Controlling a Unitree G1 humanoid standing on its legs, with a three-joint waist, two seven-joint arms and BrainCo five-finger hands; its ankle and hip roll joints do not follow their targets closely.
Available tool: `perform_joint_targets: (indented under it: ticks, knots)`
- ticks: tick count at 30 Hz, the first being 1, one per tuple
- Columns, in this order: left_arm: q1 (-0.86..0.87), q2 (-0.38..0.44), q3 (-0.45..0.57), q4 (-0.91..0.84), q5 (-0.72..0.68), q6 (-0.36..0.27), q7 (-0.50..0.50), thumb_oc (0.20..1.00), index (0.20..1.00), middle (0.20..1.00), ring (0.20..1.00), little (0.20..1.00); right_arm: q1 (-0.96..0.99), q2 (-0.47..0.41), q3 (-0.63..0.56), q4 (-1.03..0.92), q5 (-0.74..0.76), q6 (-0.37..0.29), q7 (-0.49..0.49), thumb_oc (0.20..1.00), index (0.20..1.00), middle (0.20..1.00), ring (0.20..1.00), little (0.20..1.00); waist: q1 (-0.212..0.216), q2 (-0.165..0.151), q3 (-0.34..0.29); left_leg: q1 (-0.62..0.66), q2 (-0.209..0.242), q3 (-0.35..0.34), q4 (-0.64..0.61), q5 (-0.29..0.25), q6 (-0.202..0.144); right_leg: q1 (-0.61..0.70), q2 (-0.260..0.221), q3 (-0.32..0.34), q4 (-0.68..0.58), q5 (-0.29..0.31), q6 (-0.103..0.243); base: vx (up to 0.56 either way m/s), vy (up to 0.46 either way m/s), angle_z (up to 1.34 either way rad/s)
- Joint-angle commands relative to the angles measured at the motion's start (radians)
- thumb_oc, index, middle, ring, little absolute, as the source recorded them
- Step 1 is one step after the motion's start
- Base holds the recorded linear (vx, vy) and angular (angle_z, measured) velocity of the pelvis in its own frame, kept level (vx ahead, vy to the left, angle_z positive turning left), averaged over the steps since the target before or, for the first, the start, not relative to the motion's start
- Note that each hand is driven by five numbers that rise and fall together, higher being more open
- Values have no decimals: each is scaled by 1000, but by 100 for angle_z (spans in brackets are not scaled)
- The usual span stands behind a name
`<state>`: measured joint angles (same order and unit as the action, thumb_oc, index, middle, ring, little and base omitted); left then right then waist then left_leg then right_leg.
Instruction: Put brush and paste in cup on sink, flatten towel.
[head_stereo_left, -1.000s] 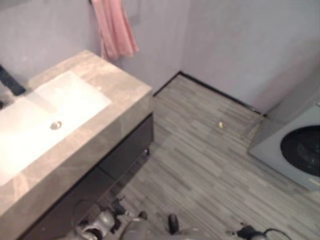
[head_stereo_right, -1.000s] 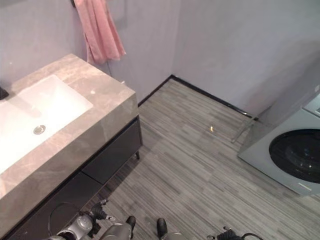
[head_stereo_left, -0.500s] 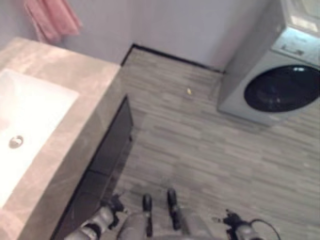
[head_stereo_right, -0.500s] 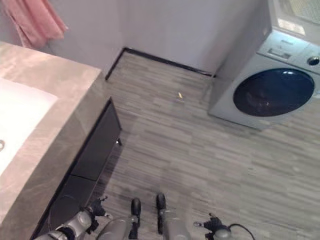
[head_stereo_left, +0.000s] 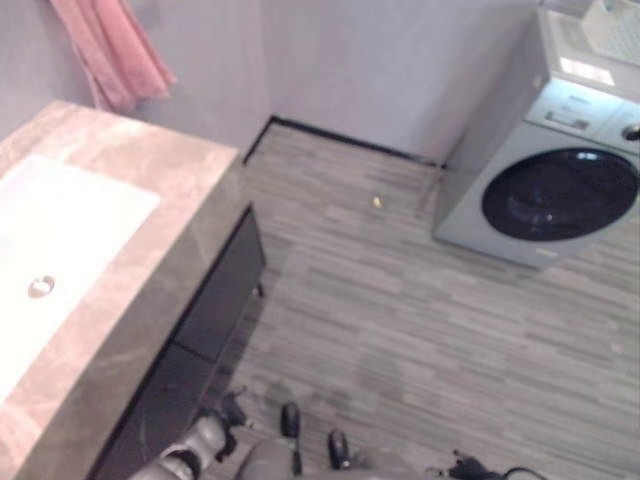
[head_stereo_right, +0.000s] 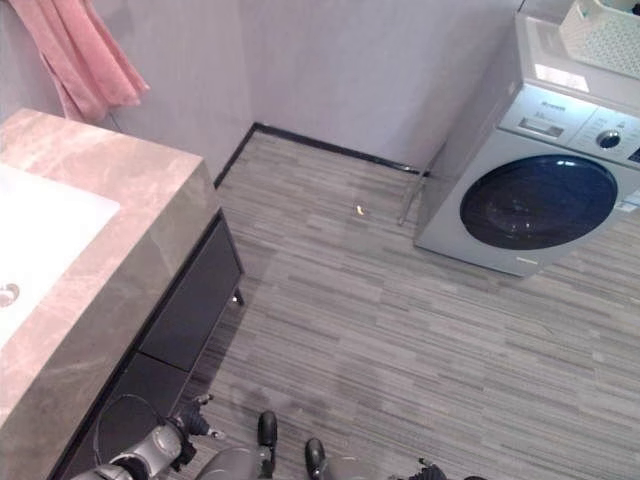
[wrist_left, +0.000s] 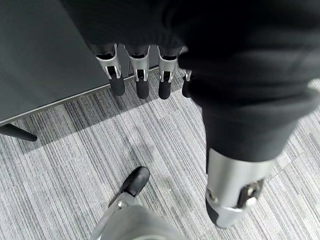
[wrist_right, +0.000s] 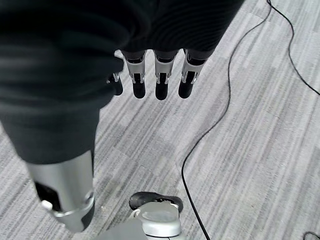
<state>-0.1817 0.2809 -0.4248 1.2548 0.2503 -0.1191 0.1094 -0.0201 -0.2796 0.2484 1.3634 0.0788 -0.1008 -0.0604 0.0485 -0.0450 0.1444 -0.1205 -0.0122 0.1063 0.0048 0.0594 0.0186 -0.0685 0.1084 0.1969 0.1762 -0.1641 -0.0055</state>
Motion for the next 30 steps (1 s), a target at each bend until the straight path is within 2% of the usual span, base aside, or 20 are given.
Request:
perform_joint_targets:
  ticks: [1, 5, 7, 8, 9, 10, 15, 18, 24, 27, 28, 29, 30]
  knots:
    - [-39, -30, 23, 31, -19, -5, 12, 1000, 1000, 1000, 1000, 1000, 33, -37, 28, -40, -21, -9, -20, 1000, 1000, 1000, 1000, 1000, -1, -5, 2, 17, -39, -58, 60, -94, -3, 15, 41, 78, -38, 66, 72, 2, -61, 12]
    - [-29, -28, 37, 39, -34, -3, 17, 1000, 1000, 1000, 1000, 1000, 25, -28, 42, -40, -23, -10, -18, 1000, 1000, 1000, 1000, 1000, 5, -13, 4, 4, -59, -84, 132, -123, -5, 23, 43, 94, -40, 70, 70, 16, -51, 6]
    - [-28, -28, 32, 41, -37, -3, 14, 1000, 1000, 1000, 1000, 1000, 14, -29, 56, -25, -33, -7, -20, 1000, 1000, 1000, 1000, 1000, 28, -19, 10, -25, -93, -168, 199, -134, -7, 35, 47, 125, -47, 76, 67, 38, -8, -6]
    - [-28, -28, 32, 41, -37, -3, 14, 1000, 1000, 1000, 1000, 1000, 13, -29, 55, -24, -33, -7, -20, 1000, 1000, 1000, 1000, 1000, 27, -19, 10, -25, -93, -169, 201, -134, -7, 35, 47, 124, -47, 76, 67, 22, 65, -23]
    - [-41, -39, 16, 34, -36, -5, 13, 1000, 1000, 1000, 1000, 1000, 6, -42, 51, -28, -40, -5, -26, 1000, 1000, 1000, 1000, 1000, 21, -4, 17, -45, -71, -143, 160, -112, -8, 43, 30, 117, -59, 77, 73, 17, 84, -30]
    - [-40, -40, 13, 32, -29, -6, 12, 1000, 1000, 1000, 1000, 1000, 6, -42, 49, -33, -40, -4, -23, 1000, 1000, 1000, 1000, 1000, 15, 2, 16, -40, -60, -119, 147, -114, -7, 41, 26, 110, -58, 74, 77, 30, 128, -9]
    - [-27, -27, -2, 14, -8, -18, 12, 1000, 1000, 1000, 1000, 1000, -11, -34, 42, -41, -24, -5, -22, 1000, 1000, 1000, 1000, 1000, 8, 31, -12, -4, -64, -84, 78, -116, 10, 35, 15, 141, -57, 59, 91, 44, 156, 5]
    - [-40, -19, -18, -14, -7, -22, 12, 1000, 1000, 1000, 1000, 1000, -33, -24, 52, -35, -41, 4, -24, 1000, 1000, 1000, 1000, 1000, 18, 39, -14, 4, -67, -57, 72, -127, 21, 31, -2, 162, -52, 57, 108, 35, 172, -37]
    - [-53, -16, -26, -10, -2, -18, 3, 1000, 1000, 1000, 1000, 1000, -53, -15, 61, -46, -49, 8, -17, 1000, 1000, 1000, 1000, 1000, 33, 31, -22, 15, -72, -31, 70, -150, 42, 24, -18, 187, -35, 54, 135, 50, 129, -19]
    - [-53, -17, -32, -1, 4, -16, -2, 1000, 1000, 1000, 1000, 1000, -60, -14, 60, -49, -50, 9, -16, 1000, 1000, 1000, 1000, 1000, 31, 33, -24, 26, -72, -27, 65, -156, 49, 8, -16, 182, 16, 43, 152, 56, 103, -15]
    - [-55, -18, -34, 4, 11, -13, -4, 1000, 1000, 1000, 1000, 1000, -64, -15, 59, -50, -53, 11, -16, 1000, 1000, 1000, 1000, 1000, 28, 37, -22, 35, -71, -30, 64, -164, 54, -17, -11, 172, 76, 40, 168, 42, 111, -14]
    - [-57, -17, -54, -5, 30, -12, -8, 1000, 1000, 1000, 1000, 1000, -78, -23, 70, -73, -71, 12, -18, 1000, 1000, 1000, 1000, 1000, 5, 43, 7, 63, -73, -37, 67, -182, 66, -124, 0, 120, 283, 106, 207, 37, 108, -10]
    - [-58, -17, -53, -5, 30, -12, -8, 1000, 1000, 1000, 1000, 1000, -79, -23, 70, -73, -71, 13, -18, 1000, 1000, 1000, 1000, 1000, 6, 44, 4, 59, -71, -35, 67, -180, 65, -129, 1, 121, 281, 110, 207, 24, 176, -2]
